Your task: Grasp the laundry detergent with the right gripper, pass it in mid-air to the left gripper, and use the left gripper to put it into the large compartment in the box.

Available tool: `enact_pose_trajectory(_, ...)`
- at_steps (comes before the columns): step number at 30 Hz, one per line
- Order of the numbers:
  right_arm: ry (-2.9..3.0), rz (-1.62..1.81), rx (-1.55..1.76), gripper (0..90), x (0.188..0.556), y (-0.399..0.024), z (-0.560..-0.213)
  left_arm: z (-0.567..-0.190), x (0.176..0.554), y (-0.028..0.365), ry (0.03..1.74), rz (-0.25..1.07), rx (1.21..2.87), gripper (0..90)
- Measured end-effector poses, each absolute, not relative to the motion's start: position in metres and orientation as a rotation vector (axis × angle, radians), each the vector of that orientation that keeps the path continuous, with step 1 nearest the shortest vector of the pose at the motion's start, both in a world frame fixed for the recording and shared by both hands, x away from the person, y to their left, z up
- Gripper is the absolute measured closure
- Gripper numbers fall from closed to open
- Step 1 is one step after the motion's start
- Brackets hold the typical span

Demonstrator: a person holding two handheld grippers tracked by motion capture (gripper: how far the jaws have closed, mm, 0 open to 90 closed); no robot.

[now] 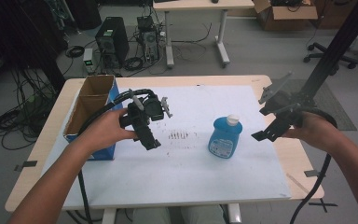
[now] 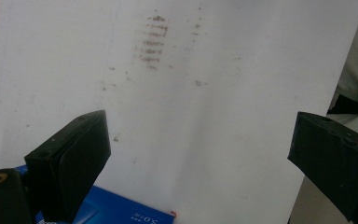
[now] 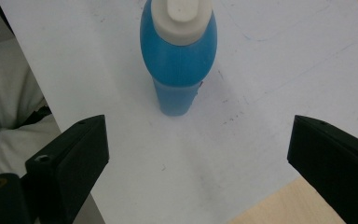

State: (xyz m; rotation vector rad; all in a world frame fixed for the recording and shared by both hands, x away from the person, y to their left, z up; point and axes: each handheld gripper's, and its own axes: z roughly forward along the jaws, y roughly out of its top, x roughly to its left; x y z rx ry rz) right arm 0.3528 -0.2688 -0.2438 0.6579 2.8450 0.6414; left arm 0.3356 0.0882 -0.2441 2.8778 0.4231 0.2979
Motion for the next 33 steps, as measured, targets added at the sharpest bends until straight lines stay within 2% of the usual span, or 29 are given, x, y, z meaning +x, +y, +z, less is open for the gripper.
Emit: enact_pose_trajectory(33, 2.797, 0.751, 0.773, 2.9, 0.334, -0.279, -0.271, -0.250, 0.335, 0.091, 0.444, 0.296, 2.858, 5.6)
